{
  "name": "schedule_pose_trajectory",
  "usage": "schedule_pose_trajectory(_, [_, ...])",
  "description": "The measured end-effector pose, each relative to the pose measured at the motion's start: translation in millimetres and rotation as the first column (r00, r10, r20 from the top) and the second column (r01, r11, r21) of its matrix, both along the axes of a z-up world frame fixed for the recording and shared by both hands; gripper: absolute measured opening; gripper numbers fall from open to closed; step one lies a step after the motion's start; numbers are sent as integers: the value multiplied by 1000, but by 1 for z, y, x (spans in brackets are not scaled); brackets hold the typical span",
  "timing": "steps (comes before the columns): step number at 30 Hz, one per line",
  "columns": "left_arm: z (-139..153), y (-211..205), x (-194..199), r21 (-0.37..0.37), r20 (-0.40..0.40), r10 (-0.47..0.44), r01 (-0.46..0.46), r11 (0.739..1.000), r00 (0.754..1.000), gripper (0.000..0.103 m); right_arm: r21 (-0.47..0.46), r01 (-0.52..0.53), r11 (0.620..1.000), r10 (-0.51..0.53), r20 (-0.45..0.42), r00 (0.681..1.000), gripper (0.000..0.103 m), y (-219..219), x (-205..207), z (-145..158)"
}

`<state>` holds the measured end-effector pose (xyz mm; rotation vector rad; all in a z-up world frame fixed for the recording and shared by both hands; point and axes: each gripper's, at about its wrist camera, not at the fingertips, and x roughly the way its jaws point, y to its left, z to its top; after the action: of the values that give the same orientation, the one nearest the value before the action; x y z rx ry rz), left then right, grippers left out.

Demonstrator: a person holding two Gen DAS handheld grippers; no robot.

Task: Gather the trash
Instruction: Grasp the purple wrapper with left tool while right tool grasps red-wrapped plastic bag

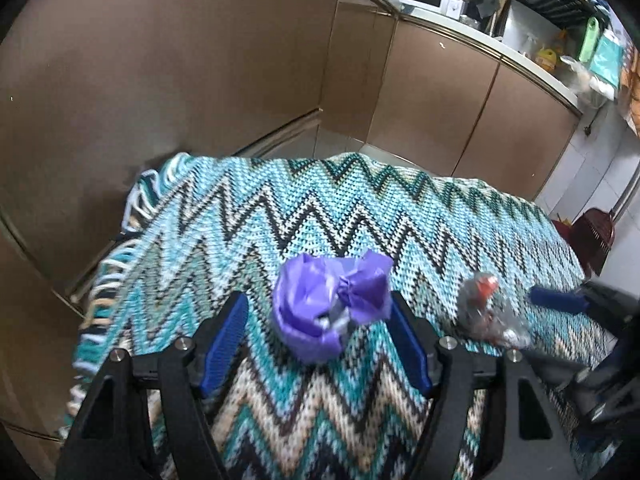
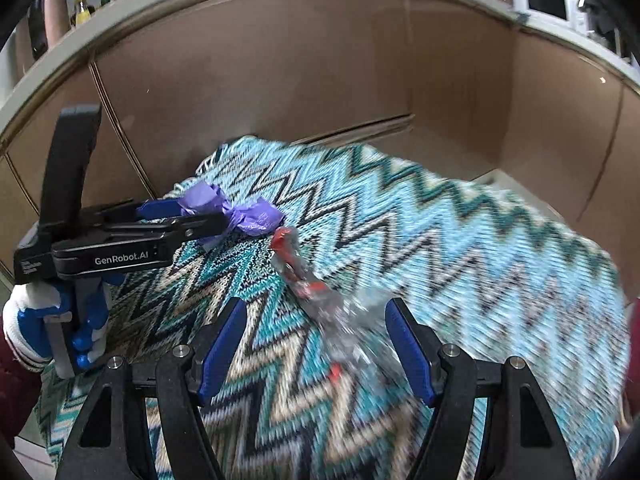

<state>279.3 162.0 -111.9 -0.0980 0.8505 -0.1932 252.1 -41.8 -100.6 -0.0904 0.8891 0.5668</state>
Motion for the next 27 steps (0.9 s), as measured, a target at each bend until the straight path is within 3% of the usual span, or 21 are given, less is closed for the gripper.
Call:
schedule_pose_trajectory(1, [-2,0,3,-7,-6,-1,1,1000,1000,51,1,-5,1000,5,-9,1000,67,3,3,-4])
schedule_pose_trajectory(3, [-7,0,5,-16,-15,-5,5,1000,1000,44,-11,-10,1000,10,-39,999,53,7,11,-17])
schedule_pose_trajectory(7, [-5,-2,-2,-12,-2,-14,14,1000,1000,38,-32,-14,999,13,-36,999,31,7,15,-24])
schedule_pose_trajectory(9, [1,-3,-9,-21,8,-10,11,1000,1000,36,-8,-10,1000,9,-45,999,11,0,11,-21])
schedule_pose_trajectory(18, [56,-30,-62,-16,92,-54,56,998,994,33,78,31,997,-34,43,998,9,-56,-66,33])
schedule_pose_trajectory(23, [84,-86,-96,-2,124,-157,159,987,980,33,110,116,987,-126,89,988,9,-118,-123,58])
schedule_pose_trajectory(27, [98,-148,-121,18,137,-269,269,963,953,33,122,231,965,-245,125,961,9,-183,-176,73])
